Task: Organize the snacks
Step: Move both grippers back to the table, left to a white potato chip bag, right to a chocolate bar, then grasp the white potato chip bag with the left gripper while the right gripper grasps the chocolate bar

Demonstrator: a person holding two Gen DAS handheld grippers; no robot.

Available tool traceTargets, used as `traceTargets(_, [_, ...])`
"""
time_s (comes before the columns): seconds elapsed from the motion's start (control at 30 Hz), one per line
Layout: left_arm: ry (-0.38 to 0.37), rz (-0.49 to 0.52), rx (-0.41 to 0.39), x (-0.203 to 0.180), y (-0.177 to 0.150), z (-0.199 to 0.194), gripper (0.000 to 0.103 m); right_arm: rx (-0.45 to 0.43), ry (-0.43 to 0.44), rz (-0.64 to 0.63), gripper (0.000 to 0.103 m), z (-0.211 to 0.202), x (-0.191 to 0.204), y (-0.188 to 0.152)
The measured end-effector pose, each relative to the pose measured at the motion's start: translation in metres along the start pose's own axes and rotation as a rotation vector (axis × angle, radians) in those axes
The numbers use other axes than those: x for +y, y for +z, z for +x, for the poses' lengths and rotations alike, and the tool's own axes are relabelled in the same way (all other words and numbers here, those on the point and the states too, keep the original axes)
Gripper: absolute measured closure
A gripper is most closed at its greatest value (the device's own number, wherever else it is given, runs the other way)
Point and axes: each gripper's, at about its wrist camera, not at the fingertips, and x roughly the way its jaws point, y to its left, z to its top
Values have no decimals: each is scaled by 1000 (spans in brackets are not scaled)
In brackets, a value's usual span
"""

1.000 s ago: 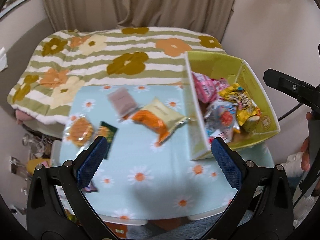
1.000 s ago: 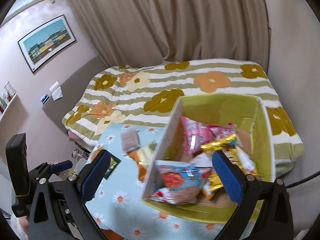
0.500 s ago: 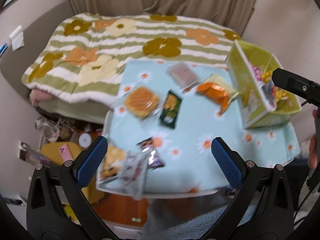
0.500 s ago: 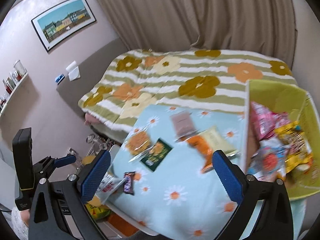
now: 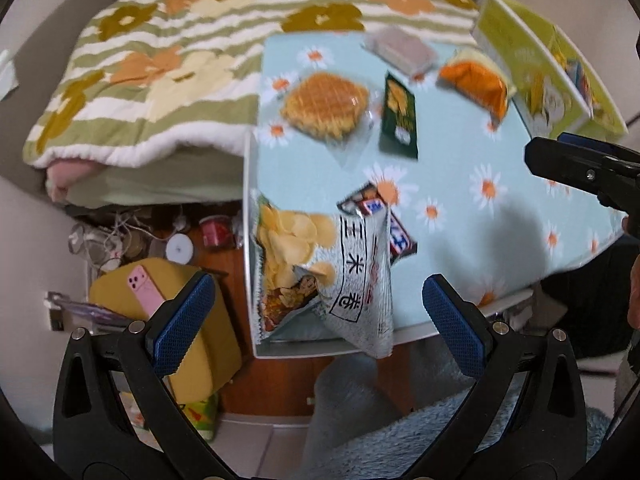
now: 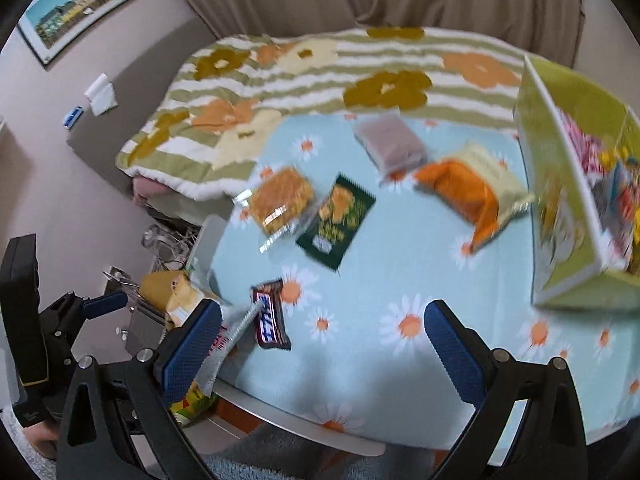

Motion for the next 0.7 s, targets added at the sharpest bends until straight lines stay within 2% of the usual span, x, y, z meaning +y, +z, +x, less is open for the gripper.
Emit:
traceTargets(0.13, [4,35,26,-5,0,20,1,63,-31,-12,2,25,4,-10])
traceTargets(0.23, [62,66,9,-9,-1,31,1,108,-62,-50,2,44,10,-17])
traceTargets(0.33, [80,92,18,-11,0,44,1,131,-65,-72,2,59,11,-23])
traceTargets(0.53, [62,102,29,-15,0,58,1,140,-34,-123,2,73,15,-28])
traceTargets(0.67, [72,111,32,-18,-1,64,7,135,0,-154,2,78,21,-32])
traceTargets(0.7, [73,108,28,-18,-1,64,12,136,5,-159,2,79,21,-32])
